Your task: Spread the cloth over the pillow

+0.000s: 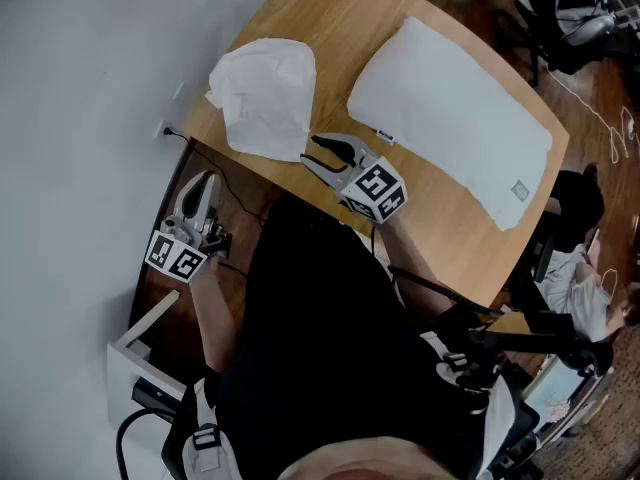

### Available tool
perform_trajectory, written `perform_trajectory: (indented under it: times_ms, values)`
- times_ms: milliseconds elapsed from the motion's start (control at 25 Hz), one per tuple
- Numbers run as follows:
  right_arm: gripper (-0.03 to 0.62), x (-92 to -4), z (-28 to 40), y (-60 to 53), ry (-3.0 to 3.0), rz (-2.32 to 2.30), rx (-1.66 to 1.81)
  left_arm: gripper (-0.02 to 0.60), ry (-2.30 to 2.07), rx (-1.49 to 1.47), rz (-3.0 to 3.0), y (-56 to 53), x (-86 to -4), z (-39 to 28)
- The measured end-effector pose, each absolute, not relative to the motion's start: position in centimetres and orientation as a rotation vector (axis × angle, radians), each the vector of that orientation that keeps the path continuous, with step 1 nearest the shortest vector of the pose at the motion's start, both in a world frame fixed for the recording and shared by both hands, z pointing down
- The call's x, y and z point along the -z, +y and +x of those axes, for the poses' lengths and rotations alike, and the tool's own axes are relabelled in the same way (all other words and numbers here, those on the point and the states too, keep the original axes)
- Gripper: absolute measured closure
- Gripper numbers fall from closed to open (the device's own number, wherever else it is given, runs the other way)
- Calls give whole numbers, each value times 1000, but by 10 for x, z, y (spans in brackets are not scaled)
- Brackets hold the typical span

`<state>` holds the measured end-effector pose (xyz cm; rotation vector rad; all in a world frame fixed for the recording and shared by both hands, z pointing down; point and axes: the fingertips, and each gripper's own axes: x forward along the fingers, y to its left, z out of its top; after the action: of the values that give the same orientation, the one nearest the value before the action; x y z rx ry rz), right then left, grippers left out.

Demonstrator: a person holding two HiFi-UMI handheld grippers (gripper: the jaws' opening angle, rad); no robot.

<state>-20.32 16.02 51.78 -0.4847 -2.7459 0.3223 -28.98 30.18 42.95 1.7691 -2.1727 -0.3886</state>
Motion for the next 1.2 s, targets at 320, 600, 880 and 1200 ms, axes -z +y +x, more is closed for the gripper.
perform_trajectory:
  times_ms: [320,600,880,1200]
  values:
    - [430,-535,-204,117,-2725,-324,-324,459,-2128,252,1727,236,-462,-365]
    - [430,-547,-236,99,-2639,-161,-269,459,-2006,284,1768,195,-505,-437]
    - [430,-603,-358,104,-2387,-184,201,433,-1802,28,1656,190,-612,-477]
    - [588,-558,-338,32,-2398,142,63,560,-1503,141,1682,195,-639,-435]
